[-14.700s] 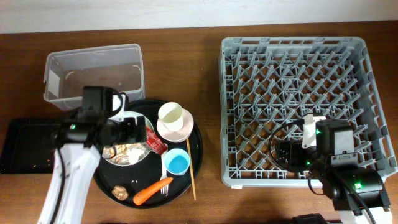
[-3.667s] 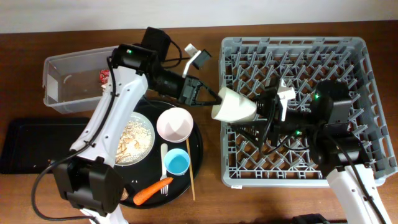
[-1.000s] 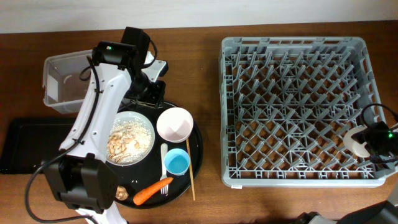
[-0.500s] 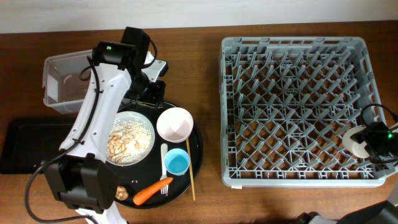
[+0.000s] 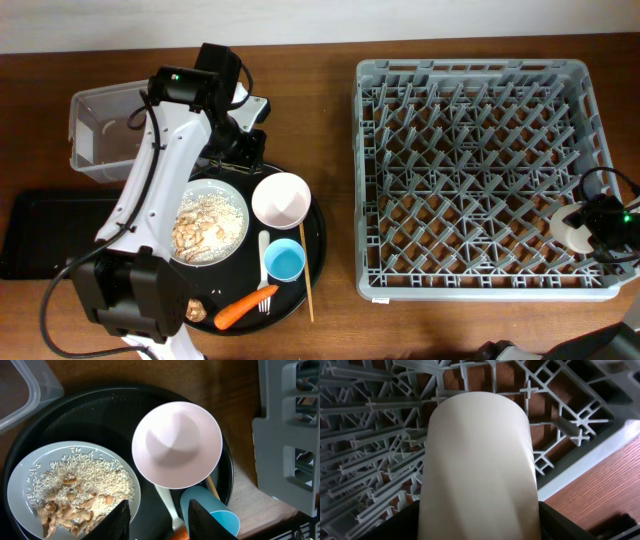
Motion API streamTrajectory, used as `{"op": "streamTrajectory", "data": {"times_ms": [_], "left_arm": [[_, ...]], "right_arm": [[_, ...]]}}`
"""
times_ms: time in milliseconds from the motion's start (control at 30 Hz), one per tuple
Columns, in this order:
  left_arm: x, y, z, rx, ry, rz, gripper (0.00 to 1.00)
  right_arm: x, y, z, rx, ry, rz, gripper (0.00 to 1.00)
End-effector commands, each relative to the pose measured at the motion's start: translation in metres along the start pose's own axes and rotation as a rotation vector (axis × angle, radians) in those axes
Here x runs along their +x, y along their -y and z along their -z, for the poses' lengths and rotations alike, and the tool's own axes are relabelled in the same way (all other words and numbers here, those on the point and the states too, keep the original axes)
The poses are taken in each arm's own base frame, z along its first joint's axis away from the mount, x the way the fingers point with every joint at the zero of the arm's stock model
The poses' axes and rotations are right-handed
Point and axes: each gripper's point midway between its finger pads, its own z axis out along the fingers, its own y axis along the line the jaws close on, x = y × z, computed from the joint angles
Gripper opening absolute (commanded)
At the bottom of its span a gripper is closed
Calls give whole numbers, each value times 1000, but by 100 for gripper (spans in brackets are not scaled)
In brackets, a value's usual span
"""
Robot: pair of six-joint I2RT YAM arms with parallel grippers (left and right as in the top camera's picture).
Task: Sort waste into correct bins and load items into the dishwasher rack
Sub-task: 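Place the white cup upside down in the rack's right side with right gripper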
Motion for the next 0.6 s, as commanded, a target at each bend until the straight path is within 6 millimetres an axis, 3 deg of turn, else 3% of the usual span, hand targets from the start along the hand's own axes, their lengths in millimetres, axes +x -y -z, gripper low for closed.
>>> {"op": "streamTrajectory", "data": {"times_ms": [0,133,367,467,533,567], "left_arm": [[-1,-2,3,-6,10,16,37],[-1,-2,3,-6,10,16,37],[-1,-2,3,-6,10,16,37],[0,-2,3,-6,10,16,37],[2,-1,3,-4,1,18,38],[3,-1,3,-3,-4,29,38]], "right_arm": [[-2,-2,3,-10,8,7,74],[-2,-2,3,-10,8,7,80],[-2,-5,3,-22,6,9,84],[8,-47,5,-206,-25,156,82],[30,-88,5,-314,-65,368,82],[39,-98,4,-321,-82,431,82]]}}
